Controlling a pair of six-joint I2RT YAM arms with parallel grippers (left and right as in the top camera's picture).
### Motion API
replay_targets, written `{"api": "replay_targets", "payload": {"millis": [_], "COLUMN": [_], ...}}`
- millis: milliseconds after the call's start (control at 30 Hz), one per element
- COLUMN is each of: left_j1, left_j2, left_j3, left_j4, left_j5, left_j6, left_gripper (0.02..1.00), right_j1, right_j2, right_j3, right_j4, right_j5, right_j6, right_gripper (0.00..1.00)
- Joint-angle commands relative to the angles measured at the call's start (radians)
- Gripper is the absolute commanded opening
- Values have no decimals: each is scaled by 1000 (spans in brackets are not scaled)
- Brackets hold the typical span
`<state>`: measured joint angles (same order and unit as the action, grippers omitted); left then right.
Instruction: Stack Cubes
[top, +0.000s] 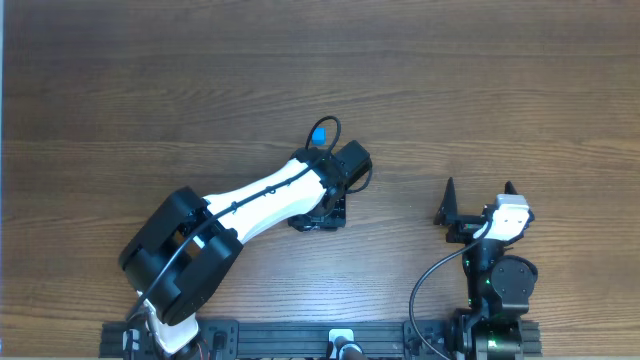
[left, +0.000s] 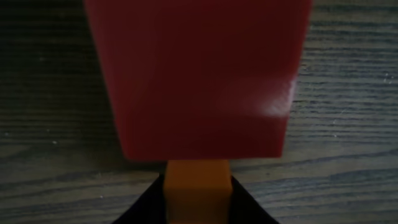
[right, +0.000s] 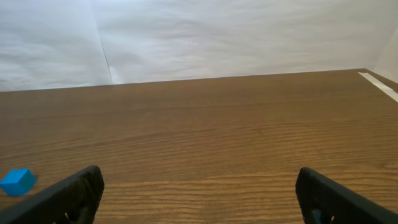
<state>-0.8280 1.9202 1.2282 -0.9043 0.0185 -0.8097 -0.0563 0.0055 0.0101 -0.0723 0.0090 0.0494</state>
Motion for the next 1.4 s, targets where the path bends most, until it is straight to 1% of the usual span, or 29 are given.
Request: {"api": "replay_targets", "payload": {"millis": [33,133,333,600,800,933,1067,1400], "left_j1": [6,6,6,6,17,36,66,107], "left_j2": [-19,-19,-19,-69,-163,-168,-167,-90], "left_j3": [-8,-8,-8,14,99,197,257,259], "left_j4": [-1,0,0,-25,-130,-203,-211,-187], "left_j5": [-16,-16,-16,-17,-63,-65,-65,-65], "left_j6": [-2,-2,-2,-1,18,27,43,48], "left_gripper": [194,161,42,40,38,38,40,38], "right_j1": [-1,-1,-1,-1,-1,-1,-1,-1], "right_j2": [3,3,3,3,3,3,3,3], "right_j3": [-5,-5,-5,-5,-5,-5,-5,-5], "right_j4": [-3,-3,-3,-3,-3,-3,-3,-3], "right_j5": [-1,-1,-1,-1,-1,-1,-1,-1], "right_j6": [5,5,5,5,5,5,5,5], "right_gripper": [993,993,991,991,991,991,991,993]}}
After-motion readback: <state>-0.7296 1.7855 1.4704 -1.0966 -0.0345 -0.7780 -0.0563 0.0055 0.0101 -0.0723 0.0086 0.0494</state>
